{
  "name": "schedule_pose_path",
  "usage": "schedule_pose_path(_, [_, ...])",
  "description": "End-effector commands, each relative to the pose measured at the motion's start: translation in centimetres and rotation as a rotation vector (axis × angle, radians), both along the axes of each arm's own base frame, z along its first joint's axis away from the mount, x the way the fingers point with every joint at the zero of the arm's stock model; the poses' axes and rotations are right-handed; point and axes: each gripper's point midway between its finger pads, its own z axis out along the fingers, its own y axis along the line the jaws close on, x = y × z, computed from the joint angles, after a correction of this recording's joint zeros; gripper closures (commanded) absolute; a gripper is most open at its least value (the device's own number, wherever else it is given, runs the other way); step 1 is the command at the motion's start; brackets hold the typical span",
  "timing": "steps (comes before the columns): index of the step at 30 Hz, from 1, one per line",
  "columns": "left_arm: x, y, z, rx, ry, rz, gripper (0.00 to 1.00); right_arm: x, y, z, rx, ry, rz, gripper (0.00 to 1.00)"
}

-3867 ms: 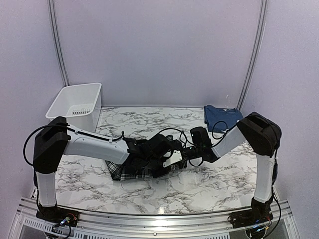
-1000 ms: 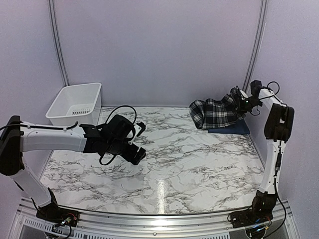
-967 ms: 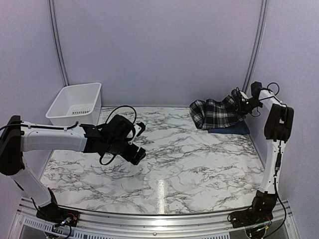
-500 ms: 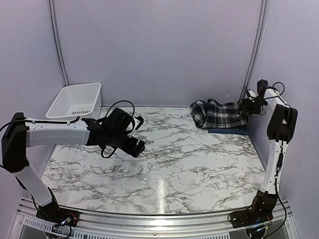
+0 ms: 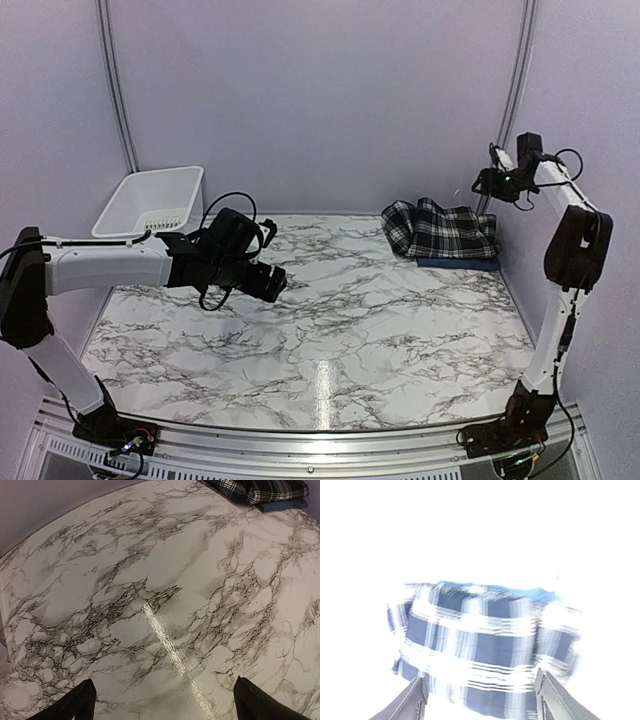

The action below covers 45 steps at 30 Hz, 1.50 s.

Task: Fold and stack the mixed laundry pile
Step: Move the square-folded skirt to the corner of the board, then adjust the square-folded skirt at the corner of the board, then reset both arms

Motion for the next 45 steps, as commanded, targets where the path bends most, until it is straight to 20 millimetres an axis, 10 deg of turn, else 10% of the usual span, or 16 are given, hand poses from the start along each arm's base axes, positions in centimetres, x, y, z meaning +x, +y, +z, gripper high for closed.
schedule_pose_path(1, [2.0,0.7,3.4,-0.125,-0.039,0.090,0.01,0.2,2.8,-7.2,0.133,0.125,0.026,0.31])
schedule_pose_path(13, [3.7,4.1,4.6,-0.265,0.013,0.198,0.01,-1.5,-2.6,-18.2,0.167,0.325,-0.109,0.31])
schedule_pose_path(22, [5.1,7.9,4.2,-0.342,0.096,0.284,0.01,-0.7,-0.5,-6.4,0.115,0.085,-0.062,0.18])
schedule_pose_path(33, [7.1,13.3,9.9,-0.224,-0.012,0.410,0.01,-5.6,9.1,8.9,0.121,-0.209,0.181,0.02])
schedule_pose_path(40, [5.7,14.1,12.5,-0.257,-0.044,0.412,0.01,-12.1,20.6,7.9,0.134,-0.207,0.426,0.02])
schedule_pose_path(45, [3.4,14.1,9.1,-0.260,0.045,0.401,0.01,-16.3,25.3,4.3,0.219,-0.178,0.489,0.02])
